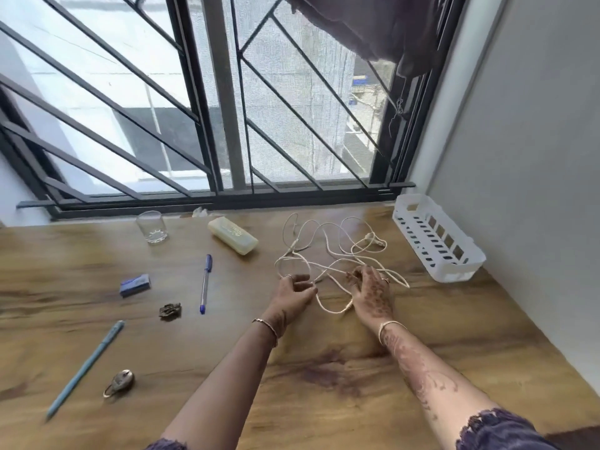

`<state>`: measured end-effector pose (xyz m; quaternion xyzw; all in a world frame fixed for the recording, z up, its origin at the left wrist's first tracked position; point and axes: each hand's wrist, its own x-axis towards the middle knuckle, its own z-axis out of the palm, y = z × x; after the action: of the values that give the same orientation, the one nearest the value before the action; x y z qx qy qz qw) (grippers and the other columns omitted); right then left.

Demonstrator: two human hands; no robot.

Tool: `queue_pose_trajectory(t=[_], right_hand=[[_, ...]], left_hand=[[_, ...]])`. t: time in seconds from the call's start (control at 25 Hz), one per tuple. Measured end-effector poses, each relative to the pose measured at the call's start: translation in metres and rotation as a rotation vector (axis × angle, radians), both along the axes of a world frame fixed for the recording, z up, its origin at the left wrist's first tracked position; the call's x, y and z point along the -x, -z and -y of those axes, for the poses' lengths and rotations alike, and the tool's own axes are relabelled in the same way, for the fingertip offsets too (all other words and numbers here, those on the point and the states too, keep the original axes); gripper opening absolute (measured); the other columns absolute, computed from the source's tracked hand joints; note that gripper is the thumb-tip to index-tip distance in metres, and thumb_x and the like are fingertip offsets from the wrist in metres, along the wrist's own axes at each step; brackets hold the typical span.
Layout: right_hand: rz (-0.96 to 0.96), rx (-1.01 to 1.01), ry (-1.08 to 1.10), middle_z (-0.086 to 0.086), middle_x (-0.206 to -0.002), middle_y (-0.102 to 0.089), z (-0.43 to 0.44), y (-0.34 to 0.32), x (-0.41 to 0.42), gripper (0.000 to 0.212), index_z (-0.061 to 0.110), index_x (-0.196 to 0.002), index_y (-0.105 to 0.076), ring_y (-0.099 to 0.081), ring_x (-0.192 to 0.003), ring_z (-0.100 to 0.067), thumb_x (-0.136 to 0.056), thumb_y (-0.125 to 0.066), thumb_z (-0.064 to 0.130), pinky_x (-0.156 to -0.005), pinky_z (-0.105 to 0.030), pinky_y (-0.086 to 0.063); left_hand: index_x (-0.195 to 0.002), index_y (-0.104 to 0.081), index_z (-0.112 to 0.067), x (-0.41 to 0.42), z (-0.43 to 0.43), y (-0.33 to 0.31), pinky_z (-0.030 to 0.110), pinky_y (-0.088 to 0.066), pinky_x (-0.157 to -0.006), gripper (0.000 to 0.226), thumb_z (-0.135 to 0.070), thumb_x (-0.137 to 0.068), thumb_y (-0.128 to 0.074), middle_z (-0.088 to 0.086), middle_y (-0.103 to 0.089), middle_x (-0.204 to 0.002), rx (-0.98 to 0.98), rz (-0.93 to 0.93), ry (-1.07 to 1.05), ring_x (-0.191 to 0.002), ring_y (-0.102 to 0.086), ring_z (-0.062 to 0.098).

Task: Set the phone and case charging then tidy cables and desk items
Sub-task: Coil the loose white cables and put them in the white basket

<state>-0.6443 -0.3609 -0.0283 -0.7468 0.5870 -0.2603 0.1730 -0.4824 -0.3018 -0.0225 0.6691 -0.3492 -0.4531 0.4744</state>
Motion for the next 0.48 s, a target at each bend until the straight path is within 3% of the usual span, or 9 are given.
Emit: queue_pose_trajectory(t=[0.16, 0.36, 0.48], right_hand=[[0.123, 0.061, -0.165, -0.009, -0.101, -0.066, 0.014, -0.007, 0.011, 0.021, 0.009, -0.102, -0.059, -0.061, -0.097, -0.028, -0.094, -0.055, 0.029, -0.085, -0.036, -0.045], [0.228, 0.116, -0.208, -0.006, -0.093, -0.068, 0.029, -0.021, 0.024, 0.014, 0.012, -0.098, -0.063, -0.063, -0.088, -0.024, -0.093, -0.057, 0.023, -0.076, -0.029, -0.045], [0.231, 0.083, -0.201, -0.003, -0.1, -0.068, 0.034, -0.027, 0.033, 0.015, 0.014, -0.102, -0.063, -0.063, -0.09, -0.018, -0.094, -0.056, 0.024, -0.072, -0.018, -0.038]], left_hand=[[-0.103, -0.059, -0.014, 0.011, 0.011, 0.005, 0.02, -0.044, -0.044, 0.024, -0.01, -0.082, -0.07, 0.006, -0.066, -0.081, -0.017, 0.001, -0.121, -0.048, -0.057, 0.008], [-0.086, -0.069, -0.013, 0.018, 0.015, 0.006, 0.021, -0.043, -0.052, 0.007, -0.008, -0.083, -0.067, -0.005, -0.06, -0.051, 0.001, -0.019, -0.289, -0.045, -0.052, 0.009], [-0.09, -0.071, -0.012, 0.023, 0.015, 0.0, 0.021, -0.042, -0.053, 0.019, -0.005, -0.088, -0.054, -0.01, -0.053, -0.041, 0.009, -0.036, -0.362, -0.035, -0.044, 0.003]])
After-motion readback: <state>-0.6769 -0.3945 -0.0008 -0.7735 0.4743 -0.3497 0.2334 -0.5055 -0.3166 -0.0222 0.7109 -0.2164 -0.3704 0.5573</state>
